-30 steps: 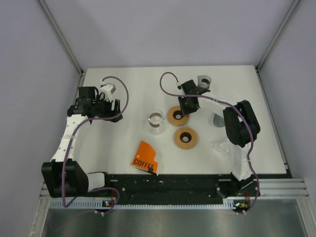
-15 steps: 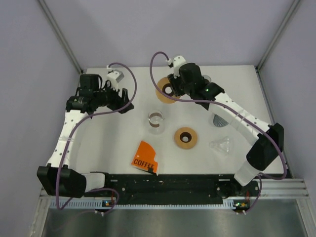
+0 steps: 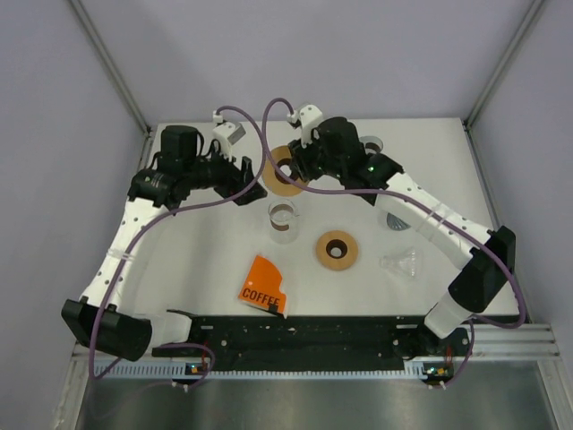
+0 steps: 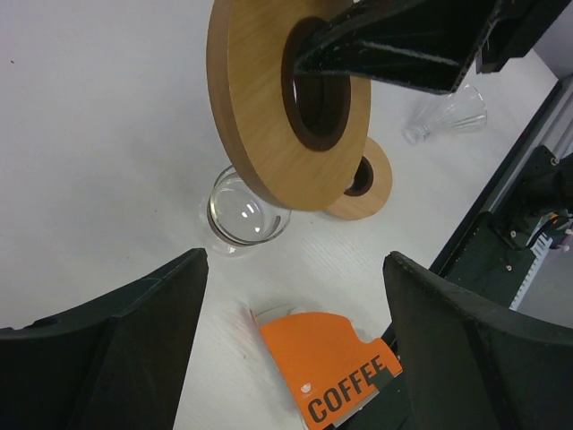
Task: Place the coffee filter in the dripper
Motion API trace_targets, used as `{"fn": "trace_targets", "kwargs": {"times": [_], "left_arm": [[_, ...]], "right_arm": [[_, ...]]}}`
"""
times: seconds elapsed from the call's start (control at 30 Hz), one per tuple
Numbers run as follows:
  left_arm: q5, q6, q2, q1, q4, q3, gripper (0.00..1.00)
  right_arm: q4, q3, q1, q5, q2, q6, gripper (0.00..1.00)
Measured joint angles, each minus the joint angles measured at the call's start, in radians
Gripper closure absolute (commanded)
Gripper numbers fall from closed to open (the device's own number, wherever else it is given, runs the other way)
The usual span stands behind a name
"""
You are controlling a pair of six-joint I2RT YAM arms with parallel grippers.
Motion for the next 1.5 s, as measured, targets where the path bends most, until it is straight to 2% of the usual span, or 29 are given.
{"fn": "trace_targets", "kwargs": {"times": [0.27,0.37,0.53,0.63,0.67,0.73,0.8,0.83,0.9,0.97,1.27,1.5], "left_arm": [[0.014,-0.1,0.011,0.0,0.067,-0.007,0.25],[0.016,-0.14,0.013,0.0,0.1,-0.029,0.33],[0.035,-0.187,0.033,0.0,0.124,-0.048,0.68],[0.048,-0.211,0.042,-0.005,0.127,-0.05,0.97],[0.076,-0.222,0.047,-0.003,0.129,-0.056,1.0],[0.081,-0.224,0.048,-0.003,0.129,-0.057,1.0],[0.087,-0.227,0.048,-0.001,0.132,-0.06,1.0],[0.089,-0.228,0.048,-0.001,0.133,-0.061,1.0],[0.091,-0.228,0.048,-0.001,0.133,-0.066,1.0],[0.071,-0.225,0.048,-0.004,0.134,-0.074,1.0],[-0.017,-0.161,0.053,-0.002,0.121,-0.103,1.0],[0.034,-0.104,0.117,-0.002,0.042,-0.092,1.0]], "right_arm": [[0.019,-0.008,0.025,-0.111,-0.003,0.065,1.0],[0.026,-0.008,0.025,-0.134,-0.004,0.076,1.0],[0.035,-0.014,0.025,-0.162,-0.008,0.083,1.0],[0.035,-0.031,0.022,-0.164,-0.008,0.079,1.0],[0.033,-0.038,0.022,-0.171,-0.008,0.072,1.0],[0.032,-0.04,0.021,-0.171,-0.009,0.072,0.96],[0.032,-0.041,0.021,-0.172,-0.009,0.072,0.63],[0.032,-0.042,0.021,-0.172,-0.01,0.072,0.51],[0.037,-0.054,0.021,-0.175,-0.014,0.073,0.37],[0.041,-0.069,0.022,-0.179,-0.02,0.078,0.28],[0.036,-0.133,-0.046,-0.254,-0.089,0.101,0.2],[0.031,-0.138,-0.124,-0.327,-0.114,0.134,0.21]]}}
